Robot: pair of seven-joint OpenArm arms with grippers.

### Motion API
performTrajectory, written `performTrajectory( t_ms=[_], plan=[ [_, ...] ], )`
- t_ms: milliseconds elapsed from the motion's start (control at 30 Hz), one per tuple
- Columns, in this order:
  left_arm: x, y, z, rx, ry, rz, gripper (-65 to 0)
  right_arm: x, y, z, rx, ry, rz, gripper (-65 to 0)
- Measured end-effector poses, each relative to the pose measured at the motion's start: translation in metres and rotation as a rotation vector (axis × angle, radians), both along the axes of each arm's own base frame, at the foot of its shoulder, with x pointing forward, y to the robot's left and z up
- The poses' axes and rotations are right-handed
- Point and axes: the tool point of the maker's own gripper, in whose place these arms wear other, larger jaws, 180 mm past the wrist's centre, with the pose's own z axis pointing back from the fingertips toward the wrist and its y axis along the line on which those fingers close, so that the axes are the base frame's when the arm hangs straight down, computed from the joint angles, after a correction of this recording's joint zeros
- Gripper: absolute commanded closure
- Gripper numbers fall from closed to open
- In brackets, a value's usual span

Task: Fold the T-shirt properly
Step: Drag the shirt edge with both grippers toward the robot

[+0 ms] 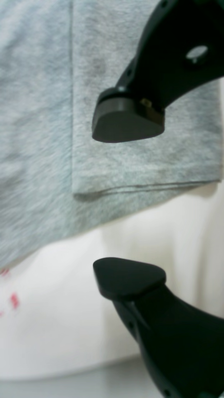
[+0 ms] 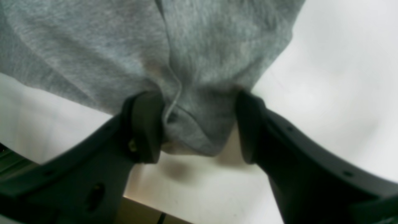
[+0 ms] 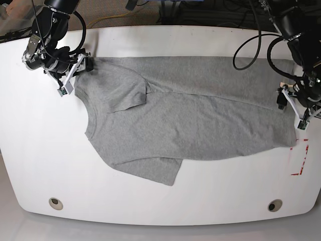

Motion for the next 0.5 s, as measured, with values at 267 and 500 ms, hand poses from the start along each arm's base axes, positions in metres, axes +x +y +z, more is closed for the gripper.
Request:
performTrajectory(
  t_ms=[267,500],
  plan=[
    [-0.059,0.01,-0.022,0.052,0.122,0.006,-54.0,-0.002,-0.004,0.015,-0.076,-0.022,0.029,-36.6],
    [-0.073,0.006,-0.037,-0.051,0.1,0.009,-53.9,-0.002,-0.004,0.017,-0.08,-0.028,0.031,-36.5]
  ],
)
